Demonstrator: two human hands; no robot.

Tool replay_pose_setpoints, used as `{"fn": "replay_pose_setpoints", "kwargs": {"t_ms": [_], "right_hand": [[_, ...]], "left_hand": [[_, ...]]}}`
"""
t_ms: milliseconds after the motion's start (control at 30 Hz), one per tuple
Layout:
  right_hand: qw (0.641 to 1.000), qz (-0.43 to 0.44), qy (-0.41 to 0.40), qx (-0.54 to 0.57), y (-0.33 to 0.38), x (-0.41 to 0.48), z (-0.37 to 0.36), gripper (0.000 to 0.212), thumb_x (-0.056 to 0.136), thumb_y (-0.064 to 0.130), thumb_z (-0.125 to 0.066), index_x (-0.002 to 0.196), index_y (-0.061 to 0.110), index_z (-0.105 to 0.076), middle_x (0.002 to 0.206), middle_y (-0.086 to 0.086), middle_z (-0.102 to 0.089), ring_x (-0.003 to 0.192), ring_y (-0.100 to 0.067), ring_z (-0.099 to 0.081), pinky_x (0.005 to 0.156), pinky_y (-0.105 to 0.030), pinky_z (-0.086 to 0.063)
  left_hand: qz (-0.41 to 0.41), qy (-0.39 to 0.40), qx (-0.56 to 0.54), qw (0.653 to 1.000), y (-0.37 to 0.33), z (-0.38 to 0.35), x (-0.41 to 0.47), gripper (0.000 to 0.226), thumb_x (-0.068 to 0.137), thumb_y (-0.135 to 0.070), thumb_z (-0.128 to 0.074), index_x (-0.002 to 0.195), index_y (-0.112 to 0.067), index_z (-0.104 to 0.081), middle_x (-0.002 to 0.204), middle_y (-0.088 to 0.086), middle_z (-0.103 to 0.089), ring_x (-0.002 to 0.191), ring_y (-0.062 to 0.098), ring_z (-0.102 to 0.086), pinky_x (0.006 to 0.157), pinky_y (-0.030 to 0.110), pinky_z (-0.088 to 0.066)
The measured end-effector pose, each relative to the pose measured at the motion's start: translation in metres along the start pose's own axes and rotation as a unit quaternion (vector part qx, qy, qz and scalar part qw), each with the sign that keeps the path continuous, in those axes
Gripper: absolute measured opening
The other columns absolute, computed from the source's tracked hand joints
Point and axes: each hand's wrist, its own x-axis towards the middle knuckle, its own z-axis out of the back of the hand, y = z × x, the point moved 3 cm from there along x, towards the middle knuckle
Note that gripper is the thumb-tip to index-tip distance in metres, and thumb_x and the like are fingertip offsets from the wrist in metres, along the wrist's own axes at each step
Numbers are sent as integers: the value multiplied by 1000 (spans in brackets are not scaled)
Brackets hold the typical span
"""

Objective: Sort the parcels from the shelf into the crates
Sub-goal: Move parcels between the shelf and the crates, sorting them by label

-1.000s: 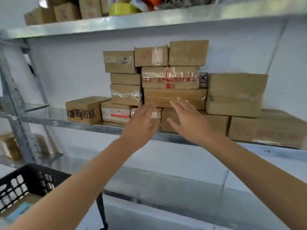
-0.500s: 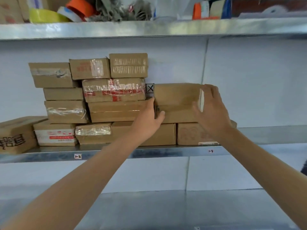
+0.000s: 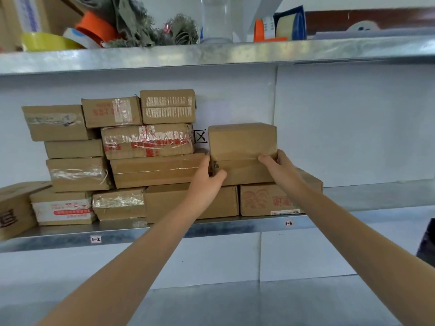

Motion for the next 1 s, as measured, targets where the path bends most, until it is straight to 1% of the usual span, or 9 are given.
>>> {"fn": "replay_pose_setpoints", "kwargs": {"t_ms": [100,167,233,300,400,500,600,800,1000], "right_hand": [[999,30,-30,17,11,-20,16,55,96,62,-38,139,29,-42,104,30,-48,94,9,-48,68,-16,-34],[996,57,-55,39,15,-35,27,62,92,75,-23,138,38,-43,111,30,-52,110,1,-52,87,-18,-38],[994,55,-66,62,13,-48,35,66,81,87,-15,129,53,-45,128,20,-54,129,-14,-46,110,-40,-36],[993,50,-62,82,12,-63,37,64,75,92,-13,116,58,-48,129,11,-57,128,-23,-49,109,-53,-37],[989,58,-59,122,11,-84,34,70,74,91,-19,113,45,-54,123,1,-63,114,-16,-61,93,-44,-53],[989,47,-28,141,10,-99,27,65,77,87,-29,116,45,-57,110,19,-68,99,-6,-68,75,-27,-58],[988,65,-7,141,9,-107,19,44,87,76,-40,106,41,-58,91,33,-66,89,2,-69,73,-26,-59],[978,120,136,104,8,-130,-25,40,92,63,-51,127,45,-56,118,27,-66,106,10,-61,76,-1,-45],[957,192,211,59,21,-140,-73,61,86,37,-68,140,40,-41,123,30,-60,113,10,-56,86,-7,-48]], "left_hand": [[-35,-20,-64,997,-10,0,-14,57,97,-26,-57,150,-31,-37,142,-13,-53,129,7,-49,113,40,-37],[-48,-54,-128,989,-14,1,-27,39,99,-29,-56,137,-37,-51,126,-22,-59,120,2,-54,111,40,-41],[-54,-97,-176,978,-15,0,-41,14,101,-34,-52,109,-42,-60,107,-25,-64,112,3,-58,107,43,-45],[-72,-134,-200,968,-18,-2,-56,21,103,-36,-45,86,-41,-57,98,-14,-65,104,11,-61,103,46,-48],[-85,-169,-222,957,-13,1,-75,30,102,-38,-40,75,-42,-51,94,-2,-57,94,20,-56,96,49,-49],[-71,-187,-233,952,-2,11,-90,26,96,-42,-42,71,-41,-48,95,1,-57,95,18,-55,96,52,-50],[-41,-192,-252,948,16,25,-101,32,101,-34,-45,69,-37,-49,90,-1,-58,93,16,-56,86,40,-50],[-14,-202,-210,956,42,59,-133,17,95,-43,-49,92,-39,-65,106,-6,-70,98,11,-62,90,36,-48],[-1,-213,-183,960,43,107,-152,38,98,-60,-40,103,-42,-73,107,-10,-75,104,2,-67,97,31,-45]]}}
